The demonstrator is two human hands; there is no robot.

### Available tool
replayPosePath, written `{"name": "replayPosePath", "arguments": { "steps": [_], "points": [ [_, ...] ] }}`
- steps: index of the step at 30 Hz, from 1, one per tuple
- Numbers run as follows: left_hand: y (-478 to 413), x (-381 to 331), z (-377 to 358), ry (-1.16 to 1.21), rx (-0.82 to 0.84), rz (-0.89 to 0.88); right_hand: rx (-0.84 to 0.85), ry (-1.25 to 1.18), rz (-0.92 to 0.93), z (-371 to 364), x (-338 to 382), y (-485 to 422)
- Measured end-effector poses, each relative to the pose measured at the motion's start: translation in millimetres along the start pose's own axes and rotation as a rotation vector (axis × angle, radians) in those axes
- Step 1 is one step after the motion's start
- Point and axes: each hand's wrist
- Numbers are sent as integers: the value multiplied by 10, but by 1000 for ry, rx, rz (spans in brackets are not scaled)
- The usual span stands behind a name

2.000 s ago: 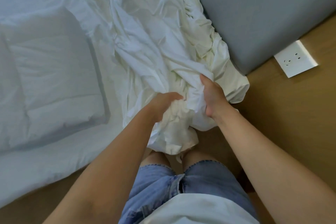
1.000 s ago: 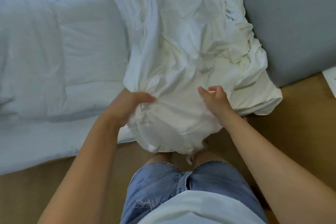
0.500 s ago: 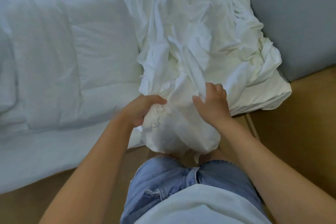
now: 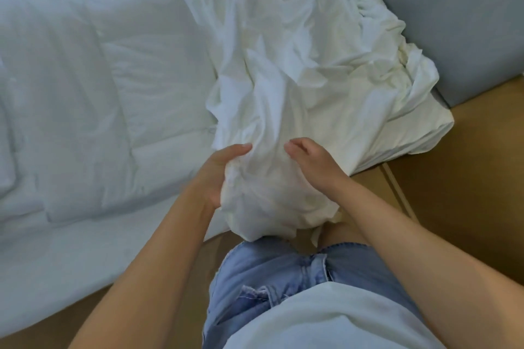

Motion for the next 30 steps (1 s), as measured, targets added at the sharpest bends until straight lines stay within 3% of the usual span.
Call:
{"name": "replayPosePath", "arguments": {
  "steps": [2, 5, 9, 12, 14, 16, 20, 25, 30],
  "points": [
    [-32, 86, 16, -49, -7, 94, 78, -173, -70, -82, 141, 76],
    [-52, 141, 17, -314, 72, 230, 111, -171, -123, -145, 250, 104],
    [-117, 72, -91, -558, -20, 263, -55, -164, -10, -175, 417, 74],
    [-216, 53, -268, -662, -20, 107, -81, -485, -21, -123, 510, 63],
    [-308, 102, -337, -672, -98, -72, 71, -816, -84, -11, 551, 59],
    [-347, 134, -368, -580, -169, -190, 168, -930, -65, 99, 524, 45],
    [-365, 74, -337, -377, -140, -281, -114, -374, 42, 163, 221, 70],
    [-306, 10, -309, -117, 100, 5, 0, -169, -12, 272, -96, 75],
    [-283, 25, -330, -212, 124, 84, -91, 217, 150, 282, -135, 77]
  ]
}}
Point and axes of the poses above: each hand's wrist, its own y-axis away from the middle knuckle, its own z-axis out of the back of the hand, x = y × z, and after that the axes turned 7 degrees about -x, right-handed
